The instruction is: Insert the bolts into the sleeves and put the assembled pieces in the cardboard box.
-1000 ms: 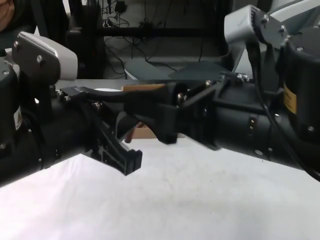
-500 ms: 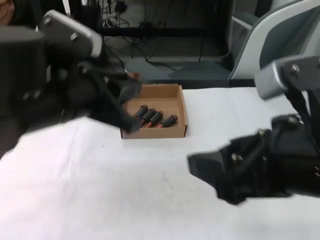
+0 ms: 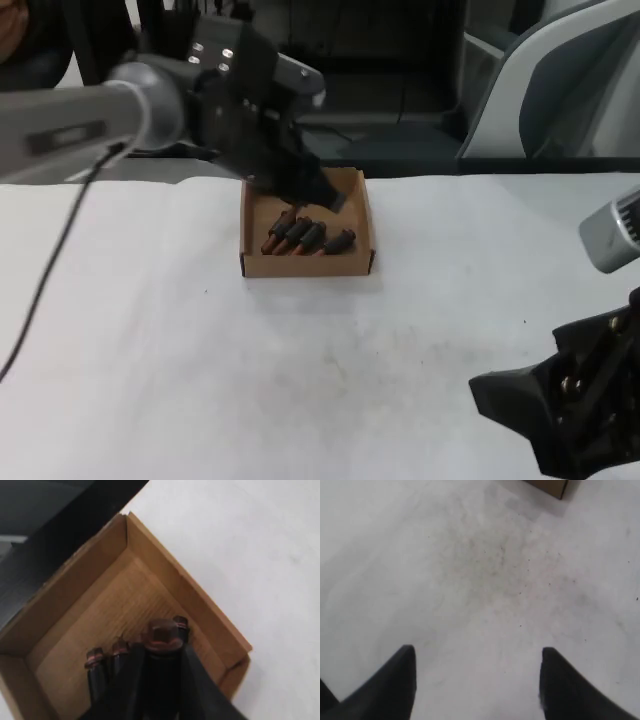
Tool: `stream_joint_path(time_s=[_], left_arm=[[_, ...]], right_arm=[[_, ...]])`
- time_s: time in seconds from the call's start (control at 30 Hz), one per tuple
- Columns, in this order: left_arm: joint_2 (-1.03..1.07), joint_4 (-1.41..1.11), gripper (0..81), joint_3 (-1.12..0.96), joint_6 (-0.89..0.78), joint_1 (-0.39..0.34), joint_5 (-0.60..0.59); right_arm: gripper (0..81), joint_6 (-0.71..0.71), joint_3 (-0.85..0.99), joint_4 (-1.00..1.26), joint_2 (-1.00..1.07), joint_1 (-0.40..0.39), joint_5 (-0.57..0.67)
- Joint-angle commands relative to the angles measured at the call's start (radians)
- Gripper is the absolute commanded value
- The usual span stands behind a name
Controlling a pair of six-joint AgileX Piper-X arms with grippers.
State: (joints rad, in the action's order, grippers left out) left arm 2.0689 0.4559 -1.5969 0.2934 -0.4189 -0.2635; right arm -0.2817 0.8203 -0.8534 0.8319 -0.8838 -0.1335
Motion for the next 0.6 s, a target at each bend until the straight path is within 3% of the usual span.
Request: stream_joint_path(time_s=[0.0, 0.2, 0.3, 0.43, 0.5, 0.57], left_arm=[[0.081, 0.039, 1.7, -0.113, -0.004, 0.002, 0.009], [0.176, 0.047, 1.7, -0.2, -0.073, 0.002, 0.016], [0.195, 0.092, 1.7, -0.217, -0.122, 0.002, 0.095], [0.2, 0.106, 0.4, -0.217, -0.122, 0.002, 0.114], [0.2, 0.106, 7.4, -0.217, -0.122, 0.002, 0.114], [0.196, 0.106, 25.2, -0.217, -0.122, 0.002, 0.114]], right_arm=[[70.0, 0.028, 0.002, -0.003, -0.008, 0.032, 0.041], [70.0, 0.042, 0.002, -0.003, -0.008, 0.096, 0.102], [70.0, 0.042, 0.002, -0.003, -0.008, 0.119, 0.123], [70.0, 0.042, 0.002, -0.003, -0.008, 0.138, 0.14], [70.0, 0.042, 0.002, -0.003, -0.008, 0.14, 0.14], [70.0, 0.042, 0.002, -0.003, -0.008, 0.14, 0.14]])
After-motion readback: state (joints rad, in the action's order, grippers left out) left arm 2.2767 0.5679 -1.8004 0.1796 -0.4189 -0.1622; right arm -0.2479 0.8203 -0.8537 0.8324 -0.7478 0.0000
